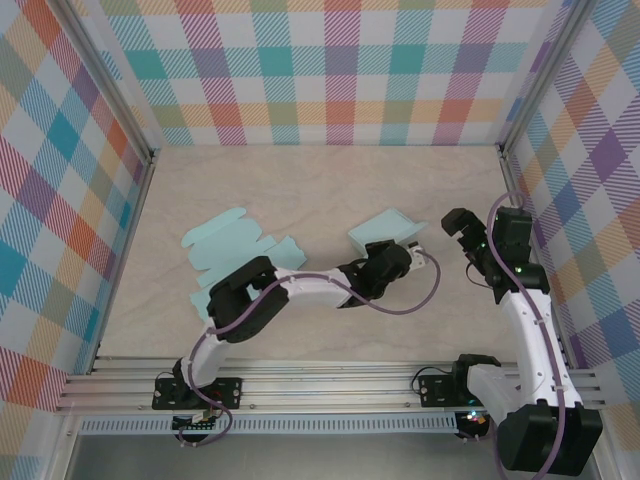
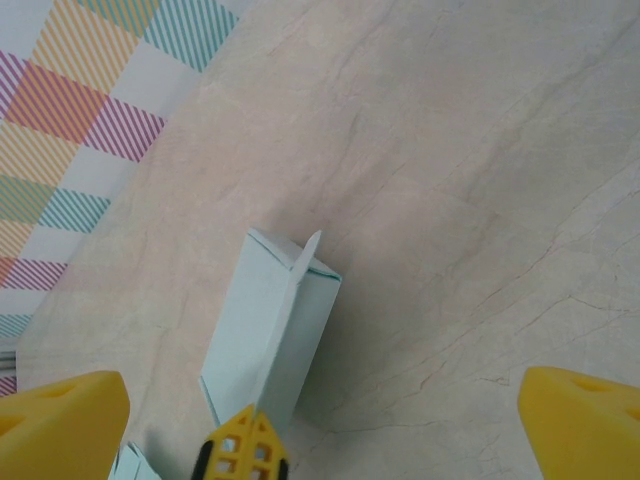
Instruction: Fold the paper box
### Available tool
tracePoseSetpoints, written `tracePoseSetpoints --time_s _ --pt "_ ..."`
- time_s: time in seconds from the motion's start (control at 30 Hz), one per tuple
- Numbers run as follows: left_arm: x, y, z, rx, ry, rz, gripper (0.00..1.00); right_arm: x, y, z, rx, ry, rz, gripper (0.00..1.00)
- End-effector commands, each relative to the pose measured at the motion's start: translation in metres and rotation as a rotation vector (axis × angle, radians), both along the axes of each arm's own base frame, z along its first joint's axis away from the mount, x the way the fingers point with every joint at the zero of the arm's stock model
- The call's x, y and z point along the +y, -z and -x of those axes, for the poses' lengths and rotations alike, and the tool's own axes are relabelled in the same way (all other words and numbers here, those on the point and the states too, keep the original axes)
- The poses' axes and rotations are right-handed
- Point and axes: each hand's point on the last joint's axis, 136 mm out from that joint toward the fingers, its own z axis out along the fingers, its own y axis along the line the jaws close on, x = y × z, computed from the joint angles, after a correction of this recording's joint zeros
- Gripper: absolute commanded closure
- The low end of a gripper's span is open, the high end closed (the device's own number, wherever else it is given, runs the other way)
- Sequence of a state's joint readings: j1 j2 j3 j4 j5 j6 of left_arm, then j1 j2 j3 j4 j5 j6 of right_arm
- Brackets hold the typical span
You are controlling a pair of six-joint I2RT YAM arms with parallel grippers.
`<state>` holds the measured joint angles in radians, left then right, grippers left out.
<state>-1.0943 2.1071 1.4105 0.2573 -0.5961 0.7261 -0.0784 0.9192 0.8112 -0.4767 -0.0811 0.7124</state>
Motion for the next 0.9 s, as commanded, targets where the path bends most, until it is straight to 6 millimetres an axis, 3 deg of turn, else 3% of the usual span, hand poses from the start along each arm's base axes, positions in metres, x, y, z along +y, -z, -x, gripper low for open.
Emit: tracePoseSetpoints --time_s 0.0,0.17,0.4,0.57,0.87 --pt "0.007 -0.041 0.011 0.083 0.051 0.12 1.0 0.006 -0.002 0.003 0.0 -0.07 0.02 0.0" --pt "0.024 -0.054 0.025 0.321 0.126 0.211 1.0 0.022 -0.014 0.007 -0.02 -0.181 0.016 0.0" --pt "0.047 -0.047 0.038 0.644 0.261 0.253 1.0 0.044 -0.031 0.014 -0.04 -0.323 -0.016 0.05" --pt "0.068 -0.033 0.035 0.806 0.319 0.225 1.0 0.055 -0.027 0.015 -0.03 -0.398 -0.024 0.12" --pt "0.089 -0.016 0.022 0.925 0.403 0.144 1.0 0.105 -0.011 -0.002 -0.061 -0.633 0.125 0.17"
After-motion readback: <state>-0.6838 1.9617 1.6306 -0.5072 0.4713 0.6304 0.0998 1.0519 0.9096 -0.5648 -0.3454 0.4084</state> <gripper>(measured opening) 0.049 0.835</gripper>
